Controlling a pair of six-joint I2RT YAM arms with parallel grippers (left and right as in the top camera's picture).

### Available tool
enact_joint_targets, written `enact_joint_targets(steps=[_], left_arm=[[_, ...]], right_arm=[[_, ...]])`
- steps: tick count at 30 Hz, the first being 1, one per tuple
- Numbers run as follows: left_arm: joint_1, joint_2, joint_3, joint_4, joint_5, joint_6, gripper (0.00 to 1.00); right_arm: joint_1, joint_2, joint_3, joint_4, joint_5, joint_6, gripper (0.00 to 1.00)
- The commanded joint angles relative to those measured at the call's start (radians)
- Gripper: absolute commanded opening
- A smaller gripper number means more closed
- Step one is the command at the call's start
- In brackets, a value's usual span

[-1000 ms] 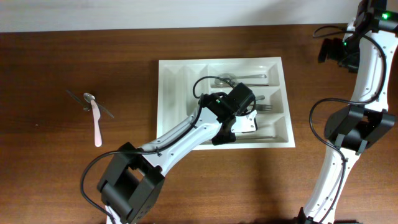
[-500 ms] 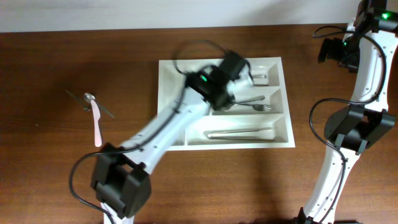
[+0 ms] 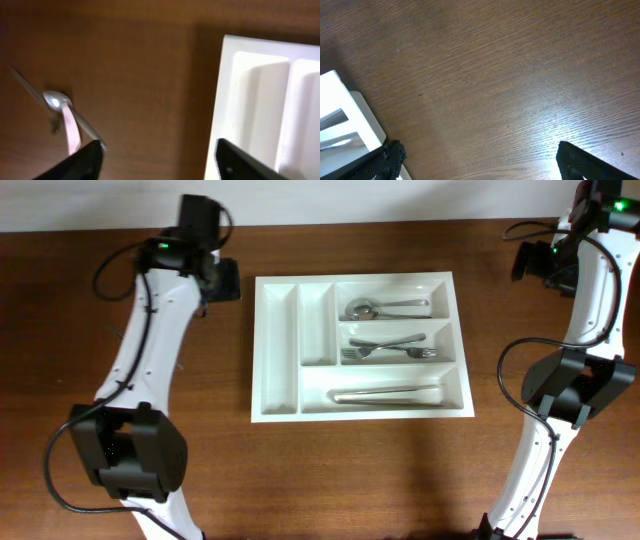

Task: Pack container
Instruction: 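Withdraw the left gripper back to the left side, then lower the left gripper over the spoon and pink knife to grasp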

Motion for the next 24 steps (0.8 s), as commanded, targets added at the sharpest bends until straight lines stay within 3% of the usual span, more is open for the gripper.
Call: enact_joint_targets(steps=[1,4,9,13,19,22,24], left_arm=[[0.024,0.000,0.002,-0.036,0.096,-0.042,0.68],[0.051,0.000,-0.017,-0.035,0.019,-0.081,0.66],[0.109,0.011,-0.166,-0.028,-0.127,-0.434,0.72],[0.161,0.046,-0.275,-0.023,-0.149,-0.472,0.72],[0.218,0.065,-0.307,-0.031,-0.319,-0.184,0.73],[0.217,0.065,-0.307,0.016,-0.438,-0.054,0.85],[0.217,0.065,-0.307,0.055,-0.436,0.034,0.86]], right_arm=[[0.004,-0.019,0.015,-0.001,-0.006,-0.007,0.99],[0.004,-0.019,0.015,-0.001,-0.006,-0.007,0.99],[0.004,-0.019,0.015,-0.001,-0.006,-0.007,0.99],[0.004,-0.019,0.015,-0.001,-0.006,-0.007,0.99],[0.004,-0.019,0.015,-0.001,-0.006,-0.007,0.99],[0.004,-0.019,0.015,-0.001,-0.006,-0.007,0.99],[0.004,-0.019,0.015,-0.001,-0.006,-0.007,0.99]])
